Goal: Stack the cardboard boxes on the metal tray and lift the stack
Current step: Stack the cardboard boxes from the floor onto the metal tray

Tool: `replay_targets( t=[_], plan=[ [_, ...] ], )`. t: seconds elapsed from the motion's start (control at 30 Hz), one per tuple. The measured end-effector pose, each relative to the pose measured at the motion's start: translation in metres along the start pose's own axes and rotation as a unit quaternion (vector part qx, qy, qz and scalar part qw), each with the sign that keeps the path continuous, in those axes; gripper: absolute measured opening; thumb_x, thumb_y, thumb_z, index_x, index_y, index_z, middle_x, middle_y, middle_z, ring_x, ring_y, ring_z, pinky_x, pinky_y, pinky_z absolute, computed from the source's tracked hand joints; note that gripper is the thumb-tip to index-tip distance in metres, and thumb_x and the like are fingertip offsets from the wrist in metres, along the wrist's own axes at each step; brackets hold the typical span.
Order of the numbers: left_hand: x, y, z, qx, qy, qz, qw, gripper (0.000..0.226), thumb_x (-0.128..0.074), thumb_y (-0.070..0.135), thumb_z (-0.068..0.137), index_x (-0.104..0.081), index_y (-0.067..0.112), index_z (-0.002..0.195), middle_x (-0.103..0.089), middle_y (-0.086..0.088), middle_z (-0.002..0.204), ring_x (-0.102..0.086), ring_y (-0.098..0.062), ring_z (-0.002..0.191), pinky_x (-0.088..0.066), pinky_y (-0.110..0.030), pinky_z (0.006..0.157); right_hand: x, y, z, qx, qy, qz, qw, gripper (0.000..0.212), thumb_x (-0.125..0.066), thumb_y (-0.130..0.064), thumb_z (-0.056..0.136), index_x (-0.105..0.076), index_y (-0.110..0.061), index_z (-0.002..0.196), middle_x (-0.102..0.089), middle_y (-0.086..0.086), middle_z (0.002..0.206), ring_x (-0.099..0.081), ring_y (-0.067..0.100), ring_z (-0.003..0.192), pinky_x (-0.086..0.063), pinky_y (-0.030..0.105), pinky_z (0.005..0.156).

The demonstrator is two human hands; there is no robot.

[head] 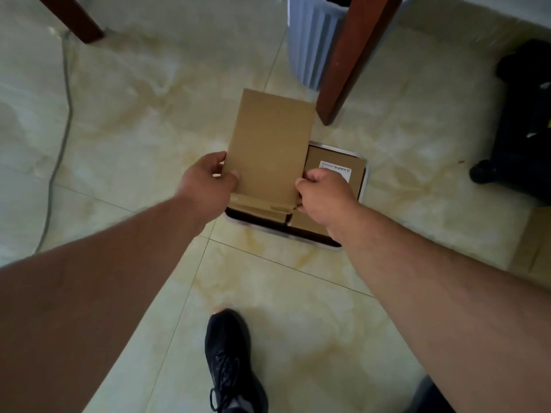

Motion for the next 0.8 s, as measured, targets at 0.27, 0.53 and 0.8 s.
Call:
replay_targets(
  t=[0.27,0.53,0.8],
  plan=[
    [0.004,-0.021,0.014,0.018,-0.010,0.003,1.000,0.043,-0.062,0.030,0.100,-0.058,0.038,0.142,-0.062,0.027,0.106,-0.067,-0.020,0.102,-0.053,-0.032,0.088,-0.019,0.009,0.006,-0.021,-0.015,0.023,0.999,0.012,-0.060,-0.026,0.099,-0.068,-0.028,0.090,-0.075,0.004,0.104,-0.074,0.028,0.099,-0.062,0.051,0.090],
    [-0.003,-0.029,0.016,0.022,-0.008,0.014,1.000,0.041,-0.061,0.023,0.102,-0.058,0.032,0.141,-0.058,0.028,0.100,-0.062,-0.007,0.094,-0.044,-0.020,0.070,-0.025,0.024,0.006,-0.034,-0.005,0.014,0.999,0.018,-0.061,-0.027,0.097,-0.069,-0.022,0.112,-0.074,-0.001,0.106,-0.073,0.025,0.099,-0.061,0.048,0.091],
    [-0.004,-0.025,0.012,0.020,-0.014,0.076,0.997,0.056,-0.058,0.028,0.101,-0.042,0.028,0.155,-0.056,0.007,0.148,-0.056,-0.021,0.127,-0.043,-0.032,0.098,-0.017,0.020,-0.001,-0.026,-0.006,0.004,1.000,0.021,-0.060,-0.033,0.101,-0.066,-0.020,0.117,-0.070,-0.008,0.099,-0.068,0.016,0.094,-0.054,0.028,0.073]
  ],
)
Point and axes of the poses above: each hand's wrist, its own z-axis towards the middle knuckle, its own x-axis out of the back of the hand, y = z × x, the point moved 9 cm from there along z, towards the middle knuckle
